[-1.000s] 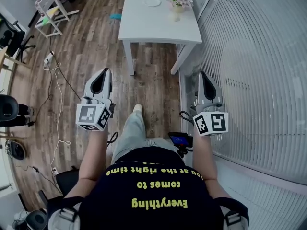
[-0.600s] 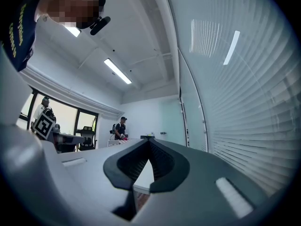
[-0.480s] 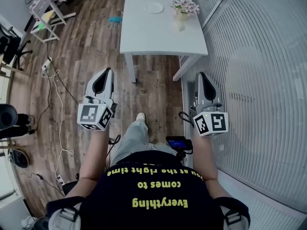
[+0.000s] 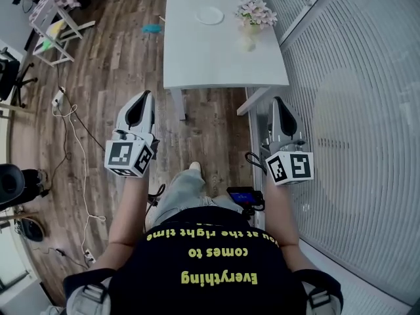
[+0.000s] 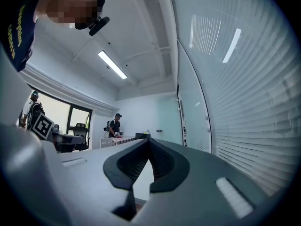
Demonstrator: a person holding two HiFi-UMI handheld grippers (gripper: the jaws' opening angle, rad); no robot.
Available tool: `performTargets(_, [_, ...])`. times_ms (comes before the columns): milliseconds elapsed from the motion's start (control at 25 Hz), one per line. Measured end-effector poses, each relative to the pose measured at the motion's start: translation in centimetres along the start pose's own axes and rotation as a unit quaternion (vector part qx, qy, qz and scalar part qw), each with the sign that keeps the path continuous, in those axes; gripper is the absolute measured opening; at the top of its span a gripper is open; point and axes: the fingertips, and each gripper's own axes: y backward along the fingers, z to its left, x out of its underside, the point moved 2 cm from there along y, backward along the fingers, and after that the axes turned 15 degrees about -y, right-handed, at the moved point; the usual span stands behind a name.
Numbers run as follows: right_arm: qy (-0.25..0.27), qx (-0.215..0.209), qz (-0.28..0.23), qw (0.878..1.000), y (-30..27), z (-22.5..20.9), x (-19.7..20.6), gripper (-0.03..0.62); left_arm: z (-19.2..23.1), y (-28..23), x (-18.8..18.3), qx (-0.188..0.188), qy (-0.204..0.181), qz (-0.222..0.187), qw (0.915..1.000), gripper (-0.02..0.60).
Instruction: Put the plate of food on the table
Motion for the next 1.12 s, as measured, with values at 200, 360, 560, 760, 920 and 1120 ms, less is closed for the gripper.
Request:
performTargets(200, [-0.001,0.008,0.001,1.000,-3.0,-0.3,0.4,0.006,1.9,-2.7,0.4,0.009,0.001,0.000,1.0000,0.000])
performTargets(360, [-0.003,0.016,-0.002,1.000,-4.7,-0.8,0.4,0.006,3.1,-4.3,0.4,0.013,0.001,-0.003,0.9999,0.000])
performTargets(560, [-0.004,0.026,-0.005,1.000,-5.9,-1.5,0.4,0.006,4.1,-5.5,0.8,0.016,0.003,-0.003,0.9999,0.000])
performTargets(760, [-0.004,0.026,-0.003,1.000,-6.8,-1.9,0.6,0.006,4.6,-5.8,1.0,0.011,0.004,-0.002,0.9999,0.000])
performTargets(920, [-0.003,0.021,-0.003,1.000,-7.7,-1.7,0.4,0.006,5.0,-5.5,0.9,0.006,0.004,-0.001,1.0000,0.000])
performTargets(1120, [-0.006,0.008,-0.001,1.000,-9.3,-1.8,0.6,0.006,5.6,-5.8,1.6,-0.005,0.008,0.007,0.9999,0.000])
